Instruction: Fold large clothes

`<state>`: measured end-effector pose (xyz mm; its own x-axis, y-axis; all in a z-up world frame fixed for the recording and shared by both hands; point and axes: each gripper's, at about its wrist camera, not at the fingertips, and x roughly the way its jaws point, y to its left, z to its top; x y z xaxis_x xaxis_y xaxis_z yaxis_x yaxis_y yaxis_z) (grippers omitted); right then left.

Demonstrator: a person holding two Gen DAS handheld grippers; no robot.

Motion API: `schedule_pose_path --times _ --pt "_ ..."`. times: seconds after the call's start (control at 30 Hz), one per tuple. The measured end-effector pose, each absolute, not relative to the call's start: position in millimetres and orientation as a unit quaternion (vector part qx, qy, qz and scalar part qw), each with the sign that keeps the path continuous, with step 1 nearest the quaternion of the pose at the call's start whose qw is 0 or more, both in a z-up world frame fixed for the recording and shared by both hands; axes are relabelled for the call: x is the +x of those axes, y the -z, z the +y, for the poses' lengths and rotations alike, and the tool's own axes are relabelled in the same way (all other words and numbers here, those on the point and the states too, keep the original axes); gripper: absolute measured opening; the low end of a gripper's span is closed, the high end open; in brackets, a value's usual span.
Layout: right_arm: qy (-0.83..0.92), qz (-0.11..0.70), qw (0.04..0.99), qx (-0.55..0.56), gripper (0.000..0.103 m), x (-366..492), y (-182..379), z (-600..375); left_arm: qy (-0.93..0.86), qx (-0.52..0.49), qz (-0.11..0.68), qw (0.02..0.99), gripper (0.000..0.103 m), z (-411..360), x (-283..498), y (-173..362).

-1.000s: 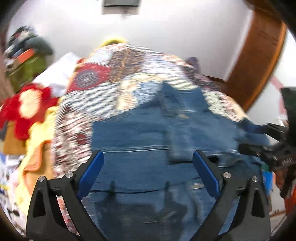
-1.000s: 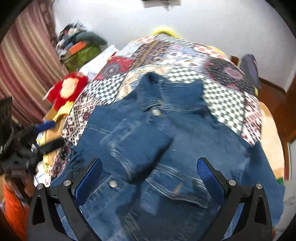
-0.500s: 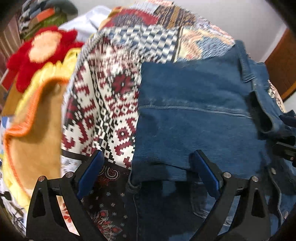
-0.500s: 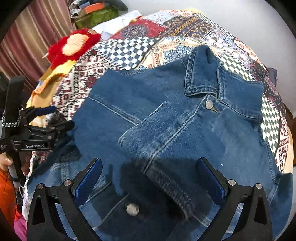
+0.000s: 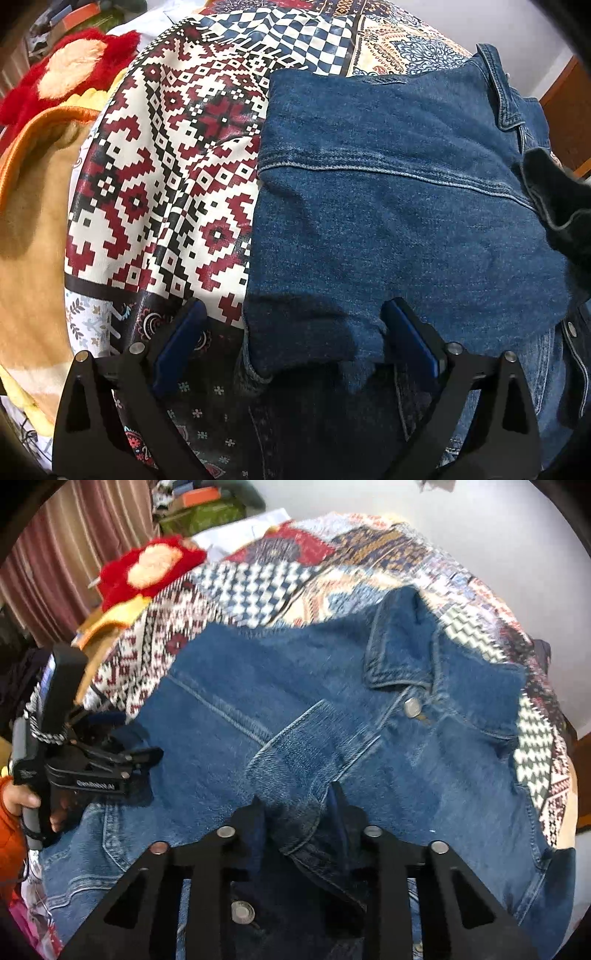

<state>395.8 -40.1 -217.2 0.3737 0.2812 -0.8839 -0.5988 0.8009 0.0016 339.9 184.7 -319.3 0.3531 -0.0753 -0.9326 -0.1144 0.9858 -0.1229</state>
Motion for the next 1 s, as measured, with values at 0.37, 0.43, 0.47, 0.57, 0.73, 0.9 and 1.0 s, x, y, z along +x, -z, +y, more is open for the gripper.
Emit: schedule_pose_path --times 0.37,0.43,0.47,0.57,0.73,0.9,1.0 --pt "-0.23 0.45 0.857 -0.103 0.014 385.9 167.3 -127.2 -0.008 -0.041 0.542 0.84 0.097 157.1 332.3 260.7" --pt "-0.221 0.452 0.859 -0.09 0.013 385.5 167.6 -144.1 0.006 -0.04 0.522 0.852 0.097 142.2 332.9 237.1" --pt "-0.219 0.455 0.859 -0.085 0.013 385.2 168.8 -151.2 0.012 -0.039 0.515 0.856 0.097 136.1 332.9 229.7" --pt "-0.205 0.458 0.862 -0.075 0.012 382.9 173.7 -173.9 0.038 -0.033 0.498 0.866 0.097 108.7 336.2 207.6" --pt "-0.18 0.478 0.858 -0.058 0.012 382.1 194.7 -212.1 0.078 -0.013 0.501 0.862 0.097 62.0 345.1 208.4" --pt "-0.147 0.5 0.848 -0.097 0.013 376.1 222.0 -232.6 0.107 -0.004 0.537 0.837 0.097 23.4 354.3 238.3" --pt "-0.138 0.501 0.846 -0.114 0.013 370.5 223.4 -240.2 0.119 0.004 0.563 0.818 0.097 12.9 357.6 260.5"
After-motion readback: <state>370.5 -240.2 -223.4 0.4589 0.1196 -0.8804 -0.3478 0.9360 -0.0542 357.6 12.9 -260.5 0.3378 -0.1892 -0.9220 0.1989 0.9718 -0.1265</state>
